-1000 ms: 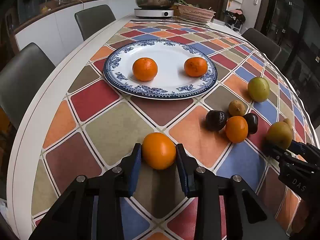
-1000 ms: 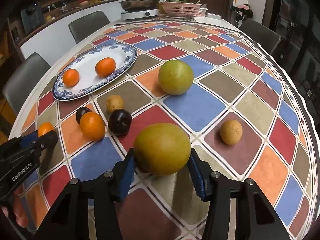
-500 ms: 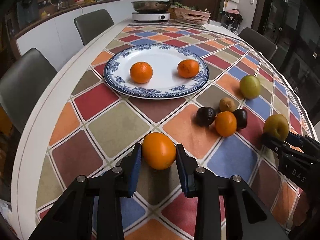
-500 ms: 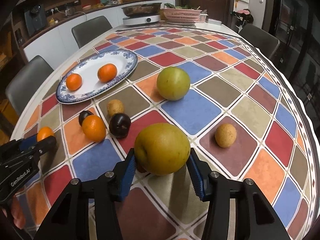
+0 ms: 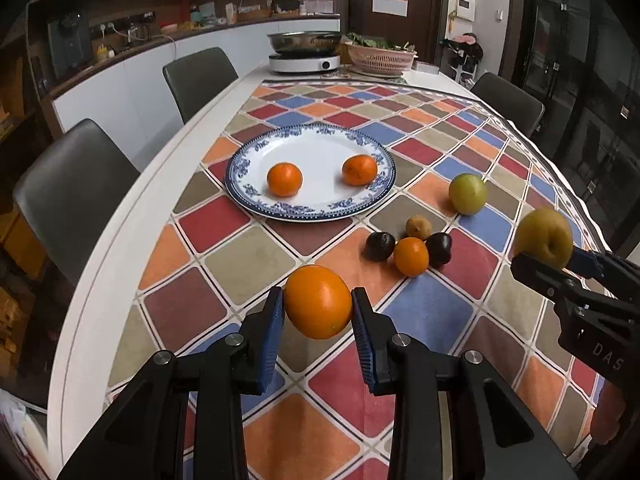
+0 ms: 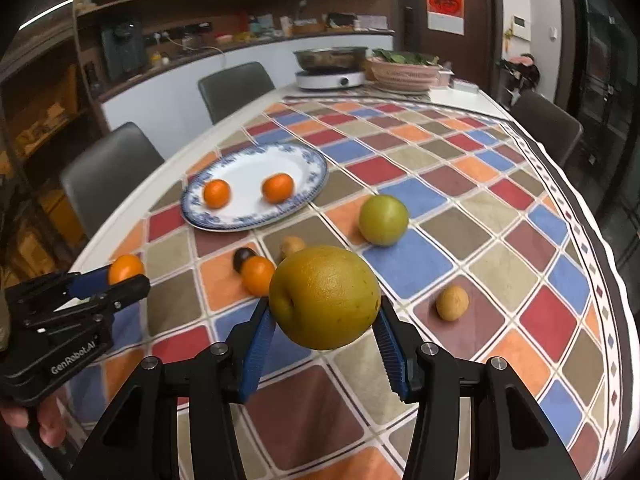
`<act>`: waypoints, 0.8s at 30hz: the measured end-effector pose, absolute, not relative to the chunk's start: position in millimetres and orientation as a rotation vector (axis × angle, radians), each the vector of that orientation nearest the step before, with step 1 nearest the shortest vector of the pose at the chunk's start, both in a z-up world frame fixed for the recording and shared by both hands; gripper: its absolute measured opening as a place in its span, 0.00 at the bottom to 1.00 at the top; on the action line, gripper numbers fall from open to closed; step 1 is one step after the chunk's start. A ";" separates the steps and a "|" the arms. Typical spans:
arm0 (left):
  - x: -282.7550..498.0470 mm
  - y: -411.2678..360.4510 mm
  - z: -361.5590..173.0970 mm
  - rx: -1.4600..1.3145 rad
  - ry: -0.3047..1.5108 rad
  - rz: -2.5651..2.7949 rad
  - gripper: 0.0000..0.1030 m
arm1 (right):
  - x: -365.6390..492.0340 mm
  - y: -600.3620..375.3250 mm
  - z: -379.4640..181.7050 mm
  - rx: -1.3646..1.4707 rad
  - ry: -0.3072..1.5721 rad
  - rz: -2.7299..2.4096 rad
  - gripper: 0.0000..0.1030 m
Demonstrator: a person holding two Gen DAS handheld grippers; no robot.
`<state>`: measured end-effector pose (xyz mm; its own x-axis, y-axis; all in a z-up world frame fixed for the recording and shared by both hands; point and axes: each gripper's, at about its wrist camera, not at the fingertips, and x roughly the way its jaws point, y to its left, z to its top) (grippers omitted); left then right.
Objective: Organize fruits
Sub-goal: 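Grasp an orange with the left tool while the right tool grasps the yellow pear, then place the orange and the yellow pear on the plate, opening both tools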
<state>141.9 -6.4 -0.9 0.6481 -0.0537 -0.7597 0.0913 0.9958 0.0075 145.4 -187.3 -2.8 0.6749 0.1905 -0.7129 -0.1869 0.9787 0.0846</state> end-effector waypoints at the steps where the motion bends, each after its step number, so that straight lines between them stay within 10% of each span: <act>1: 140.7 -6.8 1.5 0.045 0.859 -0.082 0.33 | 144.9 -186.5 1.1 0.001 0.794 0.228 0.49; 24: 179.8 16.4 7.0 0.043 0.847 -0.108 0.33 | 179.2 -146.4 28.1 -0.055 0.768 0.349 0.49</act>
